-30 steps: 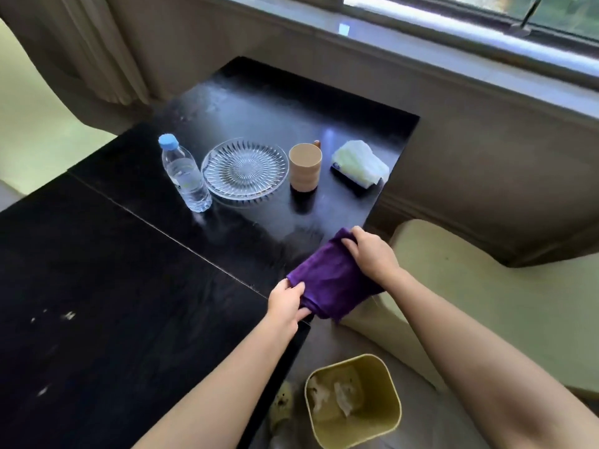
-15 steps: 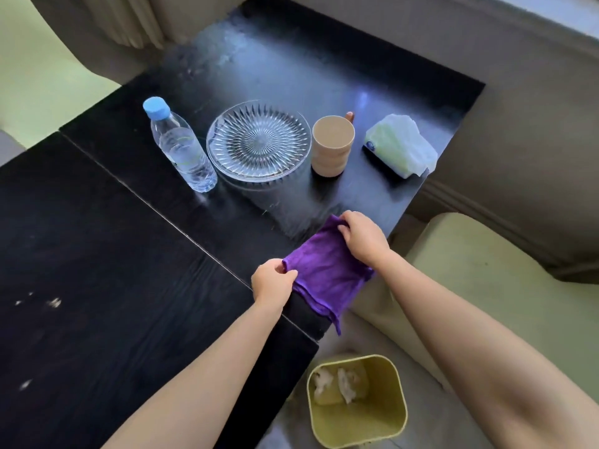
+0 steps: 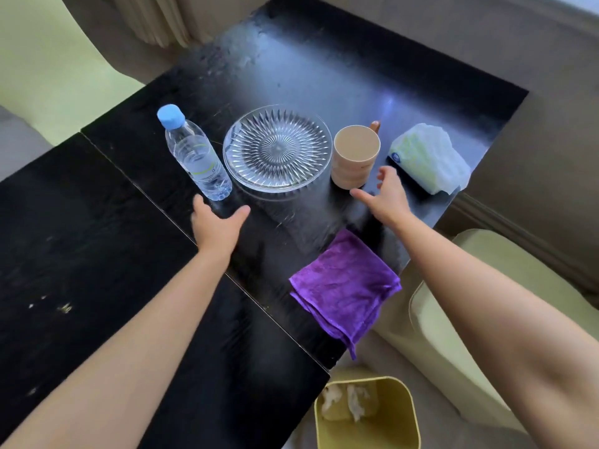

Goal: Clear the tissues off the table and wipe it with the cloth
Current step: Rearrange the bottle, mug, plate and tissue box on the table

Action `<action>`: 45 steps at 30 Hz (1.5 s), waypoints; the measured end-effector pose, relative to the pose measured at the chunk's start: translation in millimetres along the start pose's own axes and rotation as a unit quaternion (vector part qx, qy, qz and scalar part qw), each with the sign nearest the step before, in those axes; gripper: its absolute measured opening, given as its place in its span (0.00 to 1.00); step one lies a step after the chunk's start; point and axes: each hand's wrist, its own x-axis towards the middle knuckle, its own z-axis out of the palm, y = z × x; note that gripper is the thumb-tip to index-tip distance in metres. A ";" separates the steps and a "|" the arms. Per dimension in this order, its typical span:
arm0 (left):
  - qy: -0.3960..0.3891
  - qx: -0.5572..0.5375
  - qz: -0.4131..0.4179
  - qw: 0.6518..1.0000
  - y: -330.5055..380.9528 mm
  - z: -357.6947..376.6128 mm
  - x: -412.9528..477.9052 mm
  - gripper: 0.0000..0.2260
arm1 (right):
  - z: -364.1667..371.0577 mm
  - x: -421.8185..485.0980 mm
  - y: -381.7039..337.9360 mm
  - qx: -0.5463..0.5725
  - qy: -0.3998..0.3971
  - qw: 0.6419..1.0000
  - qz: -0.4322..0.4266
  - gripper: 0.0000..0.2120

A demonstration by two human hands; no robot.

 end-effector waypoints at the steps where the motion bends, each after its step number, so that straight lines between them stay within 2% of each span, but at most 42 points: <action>1: 0.018 -0.015 0.006 1.000 7.2 -6.8 13.0 0.47 | -0.7 7.9 -3.5 0.006 0.002 1.000 -0.004 0.41; 4: 0.055 -0.042 0.045 0.997 24.2 -23.0 46.3 0.52 | 3.0 25.1 -11.4 0.058 0.009 0.998 -0.007 0.43; 7: 0.013 -0.098 0.091 0.991 30.5 -29.0 66.1 0.51 | 13.7 32.2 -15.6 0.178 0.002 0.984 -0.012 0.40; 9: -0.014 -0.126 0.108 0.986 29.3 -27.7 72.2 0.46 | 21.0 34.7 -16.6 0.205 0.013 0.979 -0.010 0.41; 13: 0.006 -0.134 0.095 0.986 29.9 -27.1 80.0 0.33 | 28.0 32.6 -18.0 0.208 0.051 0.977 -0.014 0.38; 19: 0.034 -0.106 0.092 0.989 28.2 -34.3 68.0 0.30 | 32.5 11.9 -27.7 0.163 0.070 0.982 -0.064 0.35; 24: 0.038 -0.114 0.089 0.989 19.9 -51.7 42.4 0.30 | 38.1 -12.4 -43.3 0.167 0.042 0.978 -0.116 0.35; 31: 0.091 -0.138 0.073 0.984 -7.6 -114.2 -0.9 0.29 | 75.0 -62.0 -79.4 0.190 -0.003 0.967 -0.171 0.35; 38: 0.180 -0.128 0.041 0.974 -71.3 -202.3 -41.0 0.29 | 147.9 -125.7 -120.3 0.204 -0.106 0.948 -0.222 0.32; 45: 0.270 -0.131 -0.026 0.954 -141.9 -275.3 -71.5 0.29 | 225.1 -206.8 -158.5 0.242 -0.214 0.900 -0.291 0.23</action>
